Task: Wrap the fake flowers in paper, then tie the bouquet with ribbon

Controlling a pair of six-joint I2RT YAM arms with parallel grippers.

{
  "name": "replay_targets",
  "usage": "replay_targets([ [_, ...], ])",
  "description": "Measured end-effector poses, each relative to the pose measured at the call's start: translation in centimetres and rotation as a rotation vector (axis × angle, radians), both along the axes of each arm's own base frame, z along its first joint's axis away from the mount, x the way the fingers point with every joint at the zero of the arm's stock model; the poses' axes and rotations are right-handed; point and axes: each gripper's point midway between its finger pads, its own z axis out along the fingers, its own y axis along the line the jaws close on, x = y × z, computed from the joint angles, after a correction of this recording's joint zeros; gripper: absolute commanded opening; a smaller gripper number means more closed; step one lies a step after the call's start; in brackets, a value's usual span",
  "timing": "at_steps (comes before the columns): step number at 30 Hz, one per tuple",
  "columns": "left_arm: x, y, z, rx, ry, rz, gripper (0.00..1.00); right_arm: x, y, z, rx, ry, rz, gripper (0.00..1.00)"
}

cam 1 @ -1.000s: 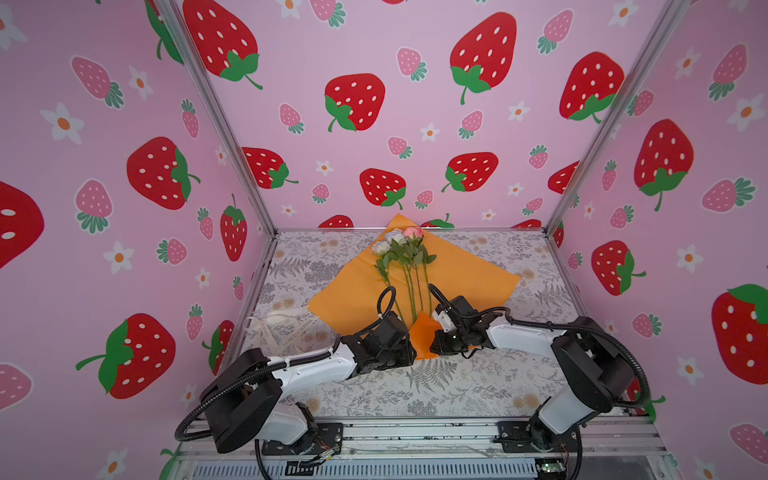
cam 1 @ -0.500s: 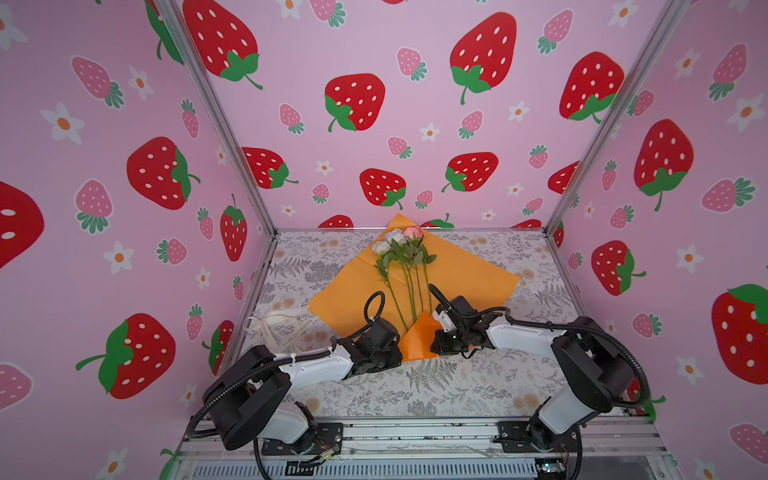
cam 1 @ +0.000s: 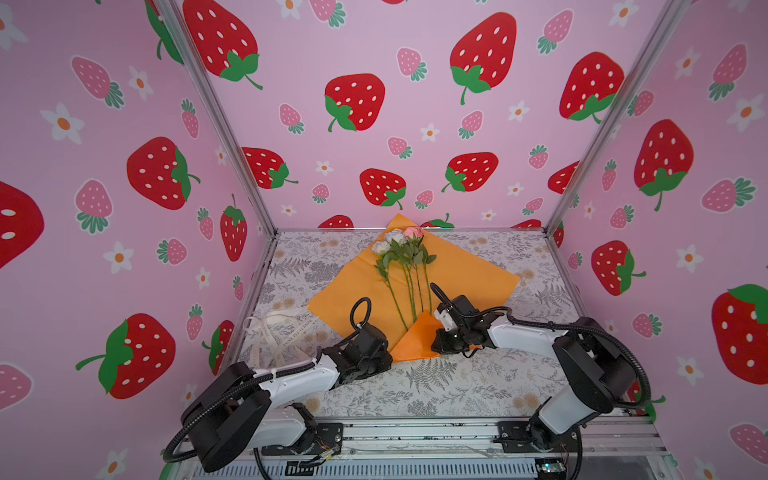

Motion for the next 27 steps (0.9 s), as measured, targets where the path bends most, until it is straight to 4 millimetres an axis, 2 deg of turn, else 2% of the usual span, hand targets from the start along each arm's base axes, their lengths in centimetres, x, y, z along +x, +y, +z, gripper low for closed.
replay_targets([
  [6, -0.1, 1.6, 0.0, 0.041, 0.009, 0.037, 0.40, 0.0, 0.0, 0.0, 0.001, 0.000, 0.000, 0.20],
  [10, -0.7, 2.6, 0.5, 0.064, 0.013, 0.049, 0.47, 0.1, 0.1, 0.5, 0.014, -0.009, 0.000, 0.23],
  [13, -0.6, 2.9, 1.9, 0.040, -0.022, 0.059, 0.51, 0.3, 0.5, 1.5, 0.049, -0.023, 0.005, 0.22],
  [16, -0.2, 3.1, 3.1, 0.011, -0.054, 0.081, 0.54, 0.3, 1.6, 3.3, 0.117, -0.055, 0.027, 0.21],
  [20, 0.5, 3.9, 3.7, -0.008, -0.064, 0.120, 0.56, -0.2, 3.3, 4.9, 0.191, -0.089, 0.072, 0.21],
  [23, 0.9, 4.3, 3.7, -0.021, -0.056, 0.144, 0.58, -1.2, 4.5, 4.7, 0.208, -0.080, 0.113, 0.21],
  [27, 1.4, 5.0, 4.0, -0.053, -0.048, 0.178, 0.60, -2.3, 5.5, 3.0, 0.192, -0.037, 0.130, 0.20],
])
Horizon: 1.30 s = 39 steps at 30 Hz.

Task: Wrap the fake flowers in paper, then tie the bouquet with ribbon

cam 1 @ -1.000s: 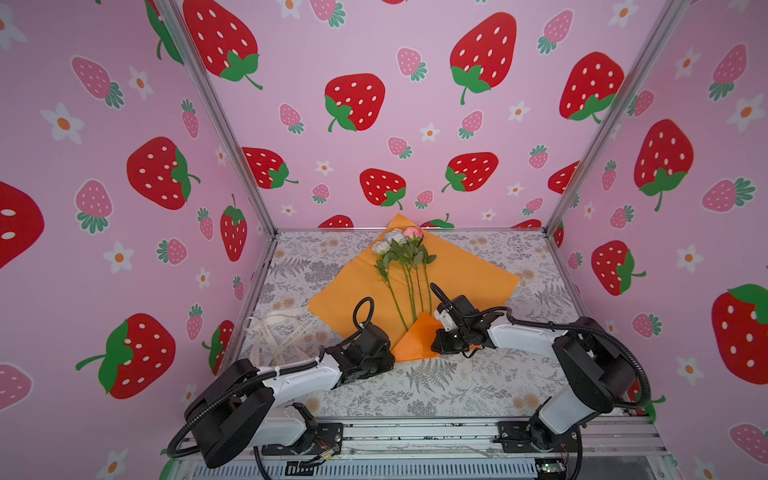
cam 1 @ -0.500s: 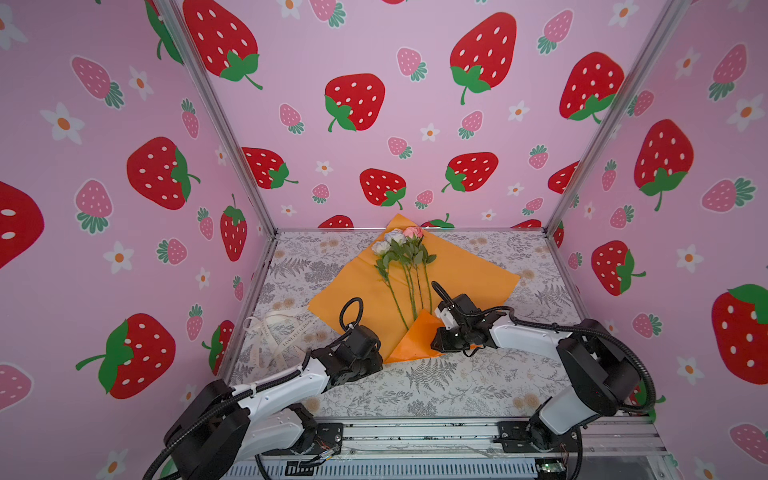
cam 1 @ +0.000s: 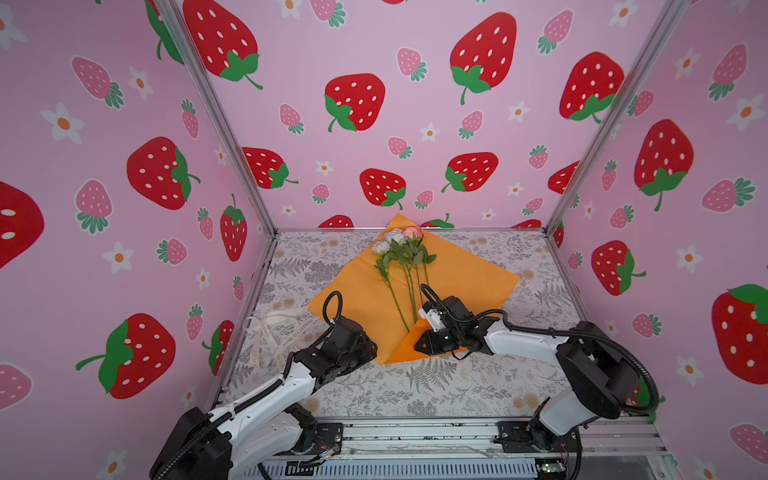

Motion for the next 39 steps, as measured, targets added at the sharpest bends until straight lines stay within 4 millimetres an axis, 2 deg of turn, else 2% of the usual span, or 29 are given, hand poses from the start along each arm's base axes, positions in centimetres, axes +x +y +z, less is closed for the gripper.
replay_targets([
  [4, 0.2, 1.0, -0.2, -0.028, 0.015, 0.033, 0.62, -0.4, 0.4, -1.4, -0.017, 0.033, 0.000, 0.19],
  [13, 0.5, 1.8, -0.3, -0.072, 0.041, 0.057, 0.77, 0.0, 0.5, -2.4, -0.041, 0.038, -0.015, 0.21],
  [23, 1.0, 2.1, -2.5, -0.111, 0.130, 0.077, 0.86, 0.7, 0.6, -3.1, -0.066, 0.041, -0.051, 0.19],
  [39, 6.3, 1.5, -2.0, -0.274, 0.059, 0.118, 0.86, 0.8, 0.4, -3.2, -0.072, 0.047, -0.072, 0.18],
])
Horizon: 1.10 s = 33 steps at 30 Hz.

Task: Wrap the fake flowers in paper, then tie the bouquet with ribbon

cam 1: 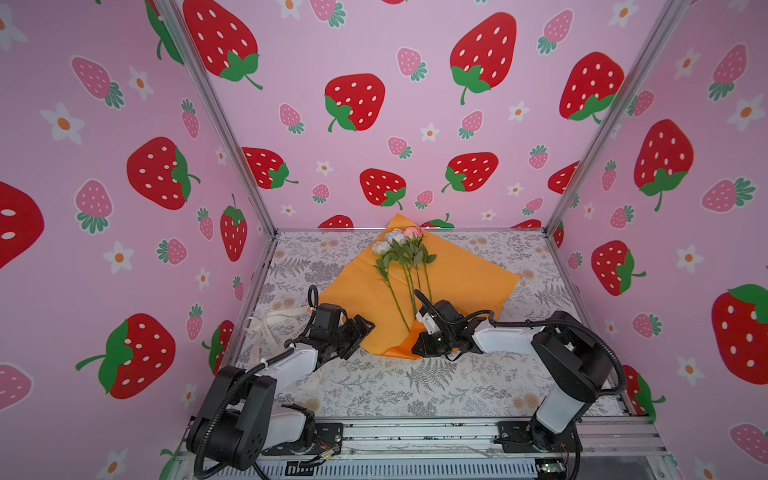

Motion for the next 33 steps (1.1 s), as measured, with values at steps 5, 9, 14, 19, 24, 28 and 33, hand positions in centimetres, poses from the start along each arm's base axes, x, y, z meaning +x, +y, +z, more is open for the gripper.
replay_targets([
  [5, 2.0, -0.1, 0.3, -0.053, -0.043, 0.039, 0.87, 0.0, 0.0, 0.0, 0.000, 0.000, -0.001, 0.18],
  [9, 3.3, 0.2, 0.4, -0.091, -0.069, 0.070, 0.82, 0.0, 0.0, 0.0, 0.000, 0.000, -0.001, 0.18],
  [14, 4.2, 1.6, 0.3, -0.104, -0.069, 0.112, 0.50, 0.1, -0.1, 0.0, 0.002, 0.002, -0.004, 0.18],
  [19, 5.1, 0.8, 2.2, -0.086, -0.115, 0.046, 0.29, 0.1, 0.0, 0.0, 0.007, 0.006, -0.005, 0.18],
  [24, 5.8, 0.1, 4.3, -0.070, -0.165, 0.000, 0.20, 0.2, 0.0, 0.0, 0.010, 0.009, -0.005, 0.18],
  [28, 5.6, -1.1, 5.2, -0.028, -0.174, -0.054, 0.10, 0.3, -0.1, 0.0, 0.012, 0.011, -0.007, 0.18],
  [33, 5.7, -3.4, 7.1, 0.039, -0.203, -0.135, 0.08, 0.4, -0.2, 0.0, 0.014, 0.015, -0.012, 0.19],
])
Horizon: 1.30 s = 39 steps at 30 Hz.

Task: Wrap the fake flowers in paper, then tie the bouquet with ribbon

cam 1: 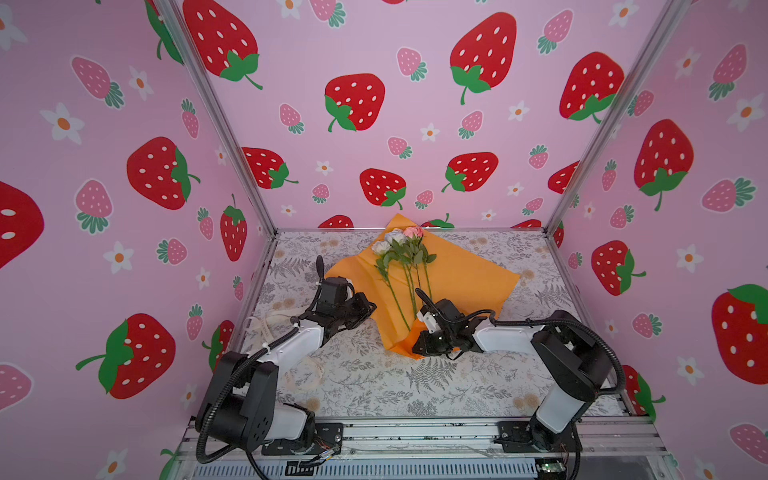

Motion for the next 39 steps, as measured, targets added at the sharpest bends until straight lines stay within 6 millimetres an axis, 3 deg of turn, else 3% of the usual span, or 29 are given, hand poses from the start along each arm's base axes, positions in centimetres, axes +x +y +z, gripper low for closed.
replay_targets([
  [9, 0.8, -3.7, 3.4, 0.089, -0.065, -0.115, 0.08, 0.1, -0.1, 0.0, 0.004, 0.005, -0.003, 0.19],
  [20, 0.8, -8.1, 2.8, 0.147, -0.044, -0.281, 0.08, -0.1, 0.2, 0.2, 0.032, 0.012, 0.005, 0.21],
  [32, 1.3, -8.9, 3.7, 0.147, -0.061, -0.297, 0.08, 0.7, -2.3, 2.6, 0.052, -0.040, -0.084, 0.20],
  [39, 1.6, -10.3, 4.0, 0.138, -0.065, -0.319, 0.08, 0.2, -3.6, 0.4, -0.004, 0.003, -0.112, 0.16],
])
